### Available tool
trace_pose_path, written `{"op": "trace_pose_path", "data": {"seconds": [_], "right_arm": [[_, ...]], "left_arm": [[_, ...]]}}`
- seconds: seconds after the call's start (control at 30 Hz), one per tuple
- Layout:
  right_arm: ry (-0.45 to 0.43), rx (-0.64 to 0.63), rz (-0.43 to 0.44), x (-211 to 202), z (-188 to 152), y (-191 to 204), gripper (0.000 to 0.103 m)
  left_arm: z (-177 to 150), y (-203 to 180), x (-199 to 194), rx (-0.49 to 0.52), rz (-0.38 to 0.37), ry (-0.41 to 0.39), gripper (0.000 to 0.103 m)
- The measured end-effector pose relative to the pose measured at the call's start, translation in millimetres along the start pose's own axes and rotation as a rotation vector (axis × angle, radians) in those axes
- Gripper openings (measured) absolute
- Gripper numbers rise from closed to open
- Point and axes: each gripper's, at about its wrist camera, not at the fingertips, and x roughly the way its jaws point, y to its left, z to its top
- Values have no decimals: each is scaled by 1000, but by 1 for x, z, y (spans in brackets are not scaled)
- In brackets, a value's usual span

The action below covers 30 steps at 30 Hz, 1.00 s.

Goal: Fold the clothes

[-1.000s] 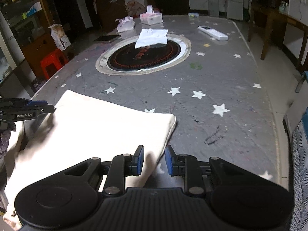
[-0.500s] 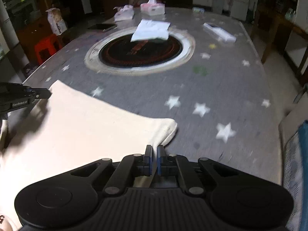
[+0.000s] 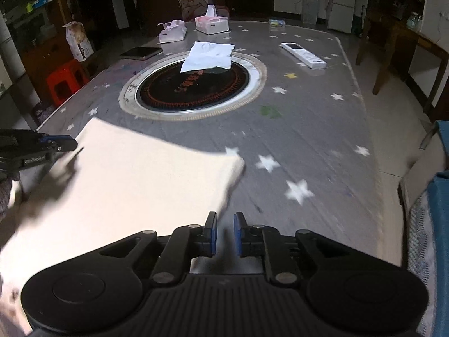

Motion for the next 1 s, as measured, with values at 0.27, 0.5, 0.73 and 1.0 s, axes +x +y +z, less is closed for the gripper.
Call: {"op": "trace_pose_path", "data": {"seconds": [0.27, 0.5, 0.73, 1.0], "right_arm": [[-21, 72, -138, -66, -75, -28, 28], [-45, 30, -158, -78, -116, -17, 35], [-68, -55, -242, -70, -136, 0, 19], [-97, 121, -401, -94, -160, -32, 11]], "left_arm": [[-43, -50, -60, 70, -207, -4, 21], [-81, -87, -90, 66, -323, 11, 23], [-105, -97, -100, 64, -328, 37, 34], [-112, -102, -106, 83, -324, 24, 40]]}}
